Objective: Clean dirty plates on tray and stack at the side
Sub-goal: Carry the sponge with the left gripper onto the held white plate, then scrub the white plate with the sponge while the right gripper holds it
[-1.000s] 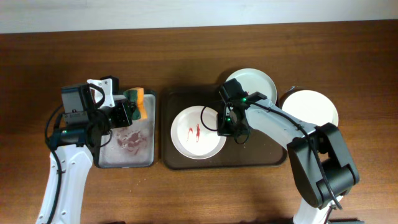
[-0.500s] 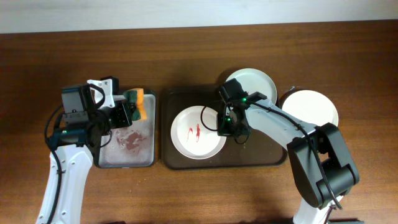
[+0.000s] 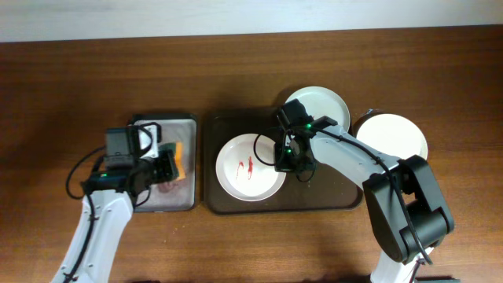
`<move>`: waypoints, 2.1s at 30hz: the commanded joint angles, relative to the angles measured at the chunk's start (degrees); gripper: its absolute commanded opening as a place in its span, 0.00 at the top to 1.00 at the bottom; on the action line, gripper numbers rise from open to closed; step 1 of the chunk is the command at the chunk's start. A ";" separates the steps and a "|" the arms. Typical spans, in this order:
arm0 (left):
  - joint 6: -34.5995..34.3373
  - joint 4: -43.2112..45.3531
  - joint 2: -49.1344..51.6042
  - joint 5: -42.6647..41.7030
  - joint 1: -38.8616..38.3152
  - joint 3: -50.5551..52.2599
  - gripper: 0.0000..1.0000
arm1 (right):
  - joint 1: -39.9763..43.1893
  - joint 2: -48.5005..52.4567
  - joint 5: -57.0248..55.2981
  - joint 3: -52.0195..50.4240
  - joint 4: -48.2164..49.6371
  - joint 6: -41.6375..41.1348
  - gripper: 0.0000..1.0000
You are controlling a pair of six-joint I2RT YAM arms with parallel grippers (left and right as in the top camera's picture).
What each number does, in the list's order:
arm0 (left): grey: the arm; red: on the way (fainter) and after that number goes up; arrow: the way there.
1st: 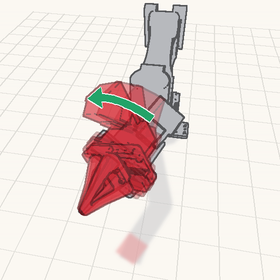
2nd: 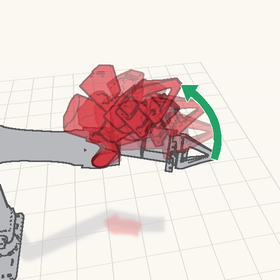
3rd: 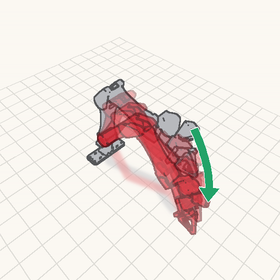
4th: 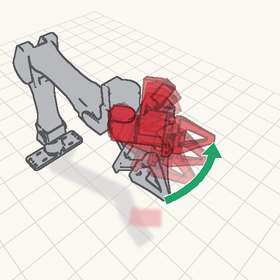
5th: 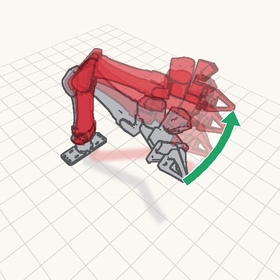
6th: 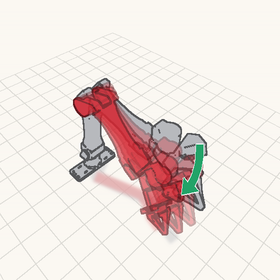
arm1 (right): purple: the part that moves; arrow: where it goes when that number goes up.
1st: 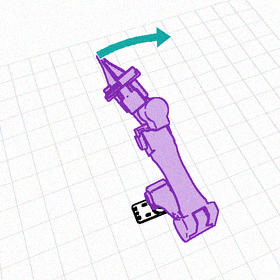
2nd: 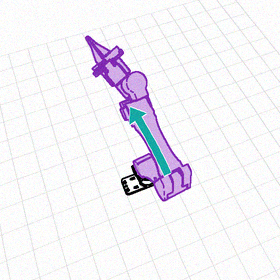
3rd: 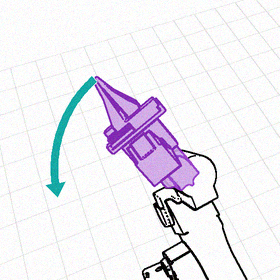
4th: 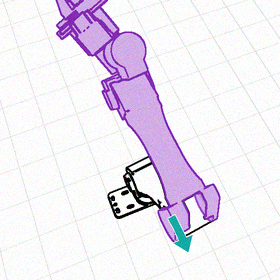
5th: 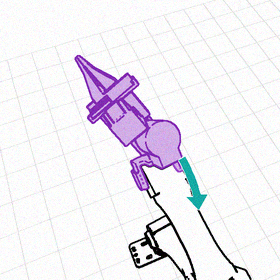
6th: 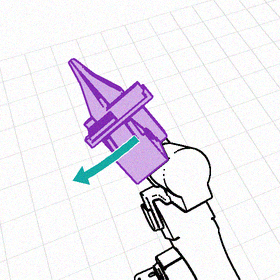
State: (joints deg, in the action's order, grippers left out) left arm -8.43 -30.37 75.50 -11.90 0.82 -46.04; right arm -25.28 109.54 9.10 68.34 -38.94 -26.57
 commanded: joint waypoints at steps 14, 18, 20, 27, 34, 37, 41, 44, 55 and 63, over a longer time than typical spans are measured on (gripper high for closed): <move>-5.03 4.61 9.99 3.93 -11.63 0.26 1.00 | 0.17 0.46 -2.47 -0.74 -0.70 0.13 0.96; -5.03 5.51 9.99 3.93 -13.60 0.26 1.00 | 0.17 0.46 -2.47 -0.74 -0.72 0.13 0.96; -5.03 5.77 9.99 3.93 -14.19 0.26 1.00 | 0.17 0.46 -2.47 -0.74 -0.72 0.13 0.96; -5.01 5.75 9.92 4.92 -14.16 -0.37 1.00 | 0.17 0.46 -2.47 -0.74 -0.74 0.13 0.96; -5.03 4.66 6.25 4.63 -14.19 -5.03 1.00 | 0.17 0.46 -2.47 -0.74 -0.92 0.13 0.96; -5.07 5.97 5.40 -2.23 -14.19 -5.77 1.00 | 0.17 0.46 -2.47 -0.74 -0.87 0.13 0.96; -11.45 7.63 5.53 -8.70 -14.34 -5.75 1.00 | 0.17 0.46 -2.47 -0.74 -0.87 0.13 0.96; -14.82 8.33 6.25 -8.72 -15.52 -5.75 1.00 | 0.17 0.46 -2.45 -0.74 -0.90 0.13 0.96; -27.26 18.16 18.97 -15.74 -24.09 -5.75 1.00 | 0.17 0.46 -2.47 -0.74 -0.90 0.13 0.96; -28.70 22.21 26.01 -20.70 -24.20 -5.75 1.00 | 0.17 0.46 -2.45 -0.74 -0.92 0.13 0.96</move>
State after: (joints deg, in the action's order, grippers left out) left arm -36.10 -9.04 99.44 -29.82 -23.24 -50.63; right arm -25.28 109.54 9.13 68.36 -38.98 -26.57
